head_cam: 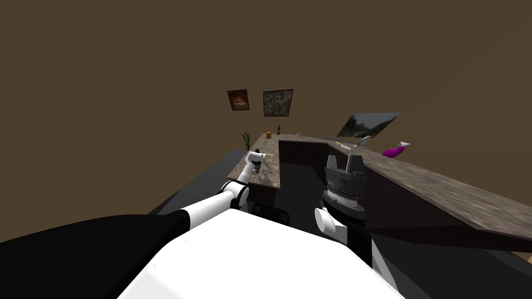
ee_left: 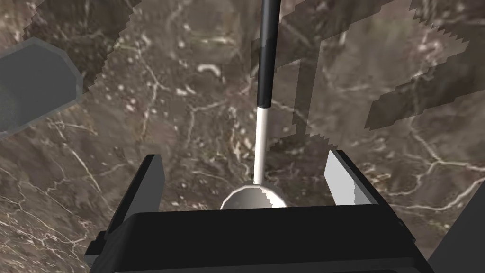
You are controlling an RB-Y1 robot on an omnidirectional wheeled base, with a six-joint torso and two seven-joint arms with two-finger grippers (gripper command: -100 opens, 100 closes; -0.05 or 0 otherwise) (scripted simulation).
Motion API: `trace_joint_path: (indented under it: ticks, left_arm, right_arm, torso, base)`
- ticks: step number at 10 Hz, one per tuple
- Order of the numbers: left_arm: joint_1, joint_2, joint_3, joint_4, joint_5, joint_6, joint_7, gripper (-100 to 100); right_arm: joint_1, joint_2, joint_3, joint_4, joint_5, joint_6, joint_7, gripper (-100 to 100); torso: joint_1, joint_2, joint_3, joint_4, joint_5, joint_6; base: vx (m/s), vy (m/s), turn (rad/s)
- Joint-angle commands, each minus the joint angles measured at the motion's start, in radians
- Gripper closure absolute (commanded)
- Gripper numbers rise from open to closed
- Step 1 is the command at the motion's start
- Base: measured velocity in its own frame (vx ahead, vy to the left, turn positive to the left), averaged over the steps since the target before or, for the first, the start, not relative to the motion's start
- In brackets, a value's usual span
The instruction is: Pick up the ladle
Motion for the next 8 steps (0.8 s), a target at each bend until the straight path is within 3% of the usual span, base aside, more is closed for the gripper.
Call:
trace_joint_path:
  ticks: [1,3,4,8]
  left_arm:
    - [0.006,-0.001,-0.002,0.023,-0.001,-0.032,0.0,-100]
    - [0.008,-0.001,-0.002,0.028,-0.001,-0.037,0.0,-100]
    - [0.008,-0.001,-0.002,0.029,-0.001,-0.041,0.0,100]
    - [0.008,-0.001,-0.002,0.029,-0.001,-0.04,0.0,100]
  right_arm:
    - [0.0,0.0,0.0,0.0,0.0,0.0,0.0,0]
    - [0.0,0.0,0.0,0.0,0.0,0.0,0.0,0]
    - [0.0,0.0,0.0,0.0,0.0,0.0,0.0,0]
    - [0.0,0.0,0.0,0.0,0.0,0.0,0.0,0]
  torso:
    - [0.0,0.0,0.0,0.0,0.0,0.0]
    - [0.0,0.0,0.0,0.0,0.0,0.0]
    - [0.0,0.001,0.0,0.0,0.0,0.0]
    - [0.0,0.0,0.0,0.0,0.0,0.0]
  base:
    - [0.016,-0.007,0.0]
    - [0.006,-0.003,0.0]
    - [0.0,0.0,0.0]
    - [0.0,0.0,0.0]
